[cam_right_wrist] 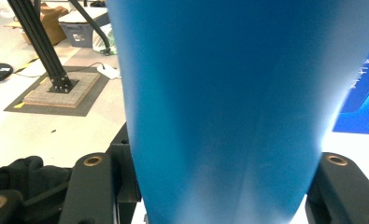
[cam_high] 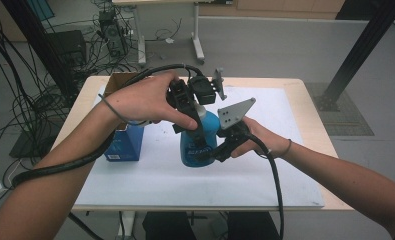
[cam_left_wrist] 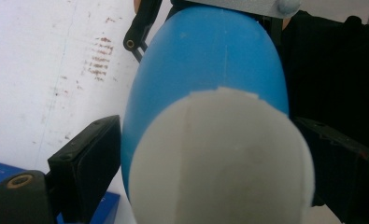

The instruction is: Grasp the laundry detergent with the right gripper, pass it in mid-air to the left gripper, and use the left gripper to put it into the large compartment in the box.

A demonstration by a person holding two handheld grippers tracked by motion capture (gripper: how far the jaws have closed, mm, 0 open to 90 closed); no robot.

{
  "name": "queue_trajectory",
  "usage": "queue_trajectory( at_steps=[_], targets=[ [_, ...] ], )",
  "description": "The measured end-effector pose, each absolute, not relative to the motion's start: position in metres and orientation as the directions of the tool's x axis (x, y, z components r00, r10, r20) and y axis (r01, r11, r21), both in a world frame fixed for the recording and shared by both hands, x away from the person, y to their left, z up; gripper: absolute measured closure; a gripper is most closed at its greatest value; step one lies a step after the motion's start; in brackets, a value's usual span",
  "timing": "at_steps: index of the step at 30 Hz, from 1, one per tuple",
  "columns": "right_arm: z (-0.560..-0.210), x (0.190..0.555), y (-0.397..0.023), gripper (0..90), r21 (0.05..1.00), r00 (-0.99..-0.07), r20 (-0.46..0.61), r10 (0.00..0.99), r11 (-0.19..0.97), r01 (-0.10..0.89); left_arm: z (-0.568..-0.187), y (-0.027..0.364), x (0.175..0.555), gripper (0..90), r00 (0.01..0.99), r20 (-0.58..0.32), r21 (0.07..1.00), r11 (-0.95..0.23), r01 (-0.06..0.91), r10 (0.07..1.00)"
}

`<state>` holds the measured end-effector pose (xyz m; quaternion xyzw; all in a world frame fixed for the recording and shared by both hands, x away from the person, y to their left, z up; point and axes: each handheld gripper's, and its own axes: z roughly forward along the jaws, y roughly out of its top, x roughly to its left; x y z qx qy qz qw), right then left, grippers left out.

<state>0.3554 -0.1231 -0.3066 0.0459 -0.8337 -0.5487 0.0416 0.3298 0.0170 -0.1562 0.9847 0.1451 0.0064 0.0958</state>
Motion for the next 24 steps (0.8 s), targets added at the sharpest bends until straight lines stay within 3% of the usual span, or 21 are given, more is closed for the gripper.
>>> queue_trajectory(
  at_steps=[12, 21, 24],
  targets=[
    [-0.3048, 0.354, -0.123, 41.5, 0.919, -0.991, 0.015, -0.137, 0.392, -0.04, -0.1535, 0.0155, 0.3332, 16.9, 0.96, -0.014, 0.194, -0.941, 0.276, 0.279],
    [-0.3032, 0.3553, -0.1246, 41.5, 0.921, -0.991, 0.016, -0.133, 0.388, -0.037, -0.1509, 0.0162, 0.3339, 36.5, 0.964, -0.027, 0.214, -0.941, 0.264, 0.264],
    [-0.303, 0.356, -0.1249, 41.5, 0.92, -0.991, 0.01, -0.133, 0.389, -0.044, -0.1509, 0.0161, 0.3339, 36.9, 0.964, -0.028, 0.209, -0.942, 0.264, 0.264]
  ],
)
